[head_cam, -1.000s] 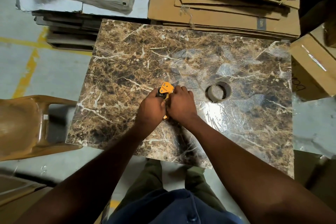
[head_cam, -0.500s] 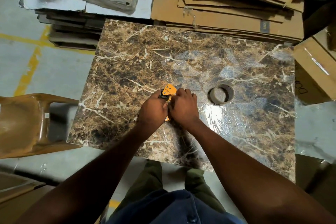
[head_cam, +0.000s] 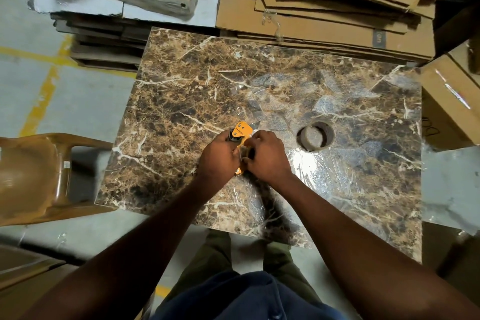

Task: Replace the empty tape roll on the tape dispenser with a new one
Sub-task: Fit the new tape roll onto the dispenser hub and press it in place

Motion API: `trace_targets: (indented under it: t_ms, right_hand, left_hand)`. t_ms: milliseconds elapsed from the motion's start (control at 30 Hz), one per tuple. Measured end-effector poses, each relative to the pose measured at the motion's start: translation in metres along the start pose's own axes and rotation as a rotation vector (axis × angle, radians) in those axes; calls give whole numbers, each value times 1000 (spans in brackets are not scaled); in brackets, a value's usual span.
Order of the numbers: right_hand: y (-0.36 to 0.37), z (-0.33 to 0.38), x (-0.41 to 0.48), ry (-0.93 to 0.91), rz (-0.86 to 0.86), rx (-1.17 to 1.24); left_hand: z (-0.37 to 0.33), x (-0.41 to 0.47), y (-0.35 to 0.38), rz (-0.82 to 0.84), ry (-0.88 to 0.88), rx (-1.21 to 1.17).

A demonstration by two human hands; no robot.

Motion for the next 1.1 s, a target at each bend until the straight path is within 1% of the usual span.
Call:
trace_targets:
  t_ms: [100,233,367,433,533,600,633,700,767,867,933,1100]
  right_hand:
    - [6,-1,0,-2,10,-12]
    - [9,2,3,14,12,6]
    - [10,-1,3,2,56,8]
    - [9,-7,0,13,65,62]
    - [0,-27,-6,99,11,224]
    - [-7,-46,-9,208,-46,341]
    - [-7,-57,-12,290,-51,398]
    - [2,-79,-19,478,-27,510]
    - [8,-92,-23,580,-26,589]
    - [12,-100,-23,627,2,635]
    - [14,-102,-22,620,25,638]
    - [13,-105,-18,610,45,638]
  left_hand:
    - [2,-2,1,-2,9,-40]
    - [5,-2,3,-7,-6,-32]
    - [9,-1,5,-8,-21,-26]
    - [10,-1,4,-16,-31,-31]
    - [10,-1,4,-22,-29,-28]
    - [12,0,4,-27,-36,1]
    - [12,-1,3,-35,-40,46]
    - [3,-2,1,-67,8,227]
    - [-11,-2,1,-75,86,354]
    - [-16,5,4,-41,108,397]
    - [-17,9,9,-9,114,434]
    - [-23,12,13,22,135,355]
Point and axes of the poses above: each hand's wrist, its own x-axis towards the middle knuckle, its own y-axis out of the palm, z = x × y, the point moved 9 cm from there along x, towards the middle knuckle
